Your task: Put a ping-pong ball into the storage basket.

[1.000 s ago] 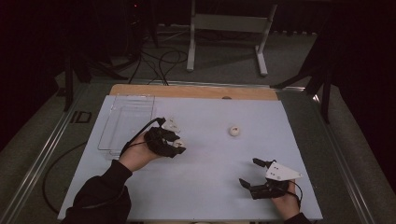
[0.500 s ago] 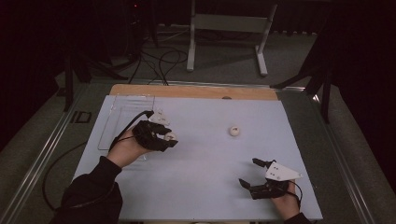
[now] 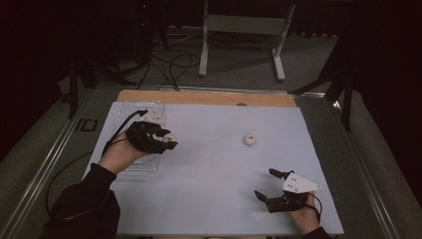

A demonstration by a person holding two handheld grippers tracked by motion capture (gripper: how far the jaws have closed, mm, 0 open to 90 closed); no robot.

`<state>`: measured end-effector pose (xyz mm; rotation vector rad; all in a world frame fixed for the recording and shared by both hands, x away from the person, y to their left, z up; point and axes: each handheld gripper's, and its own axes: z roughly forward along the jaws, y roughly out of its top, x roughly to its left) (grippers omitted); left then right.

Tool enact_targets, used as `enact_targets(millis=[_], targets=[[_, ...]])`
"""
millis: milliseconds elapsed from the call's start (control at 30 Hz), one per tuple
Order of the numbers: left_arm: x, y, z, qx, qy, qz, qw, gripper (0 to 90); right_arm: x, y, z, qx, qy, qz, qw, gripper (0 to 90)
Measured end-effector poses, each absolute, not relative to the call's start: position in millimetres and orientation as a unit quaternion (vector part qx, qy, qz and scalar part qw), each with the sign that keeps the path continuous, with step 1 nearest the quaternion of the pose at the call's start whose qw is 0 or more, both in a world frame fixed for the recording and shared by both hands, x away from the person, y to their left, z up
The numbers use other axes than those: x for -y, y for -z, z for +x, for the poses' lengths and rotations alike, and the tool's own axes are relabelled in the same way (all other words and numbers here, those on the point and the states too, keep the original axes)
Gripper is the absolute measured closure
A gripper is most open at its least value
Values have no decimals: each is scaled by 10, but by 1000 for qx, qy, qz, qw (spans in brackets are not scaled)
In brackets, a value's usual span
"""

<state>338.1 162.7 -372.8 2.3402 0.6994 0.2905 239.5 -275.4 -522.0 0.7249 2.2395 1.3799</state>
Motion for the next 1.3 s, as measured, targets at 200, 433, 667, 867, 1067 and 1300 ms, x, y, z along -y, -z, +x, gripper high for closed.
enact_targets(millis=[200, 433, 667, 867, 1067, 1300], targets=[[-1777, 3638, 3408, -282, -123, 889, 339, 524, 2753, 5220, 2394, -804, -496, 259, 203, 95], [-1951, 3583, 3424, -300, -133, 882, 338, 524, 2754, 5220, 2395, -804, -495, 258, 206, 95], [-2122, 3553, 3446, -325, -146, 869, 343, 524, 2751, 5220, 2394, -804, -495, 258, 206, 95], [-2239, 3620, 3487, -352, -148, 855, 349, 524, 2750, 5221, 2393, -805, -494, 257, 205, 95], [-2316, 3769, 3533, -376, -146, 848, 344, 523, 2751, 5220, 2392, -805, -494, 256, 205, 95], [-2339, 3965, 3571, -393, -139, 838, 351, 523, 2745, 5225, 2394, -806, -495, 256, 202, 95]])
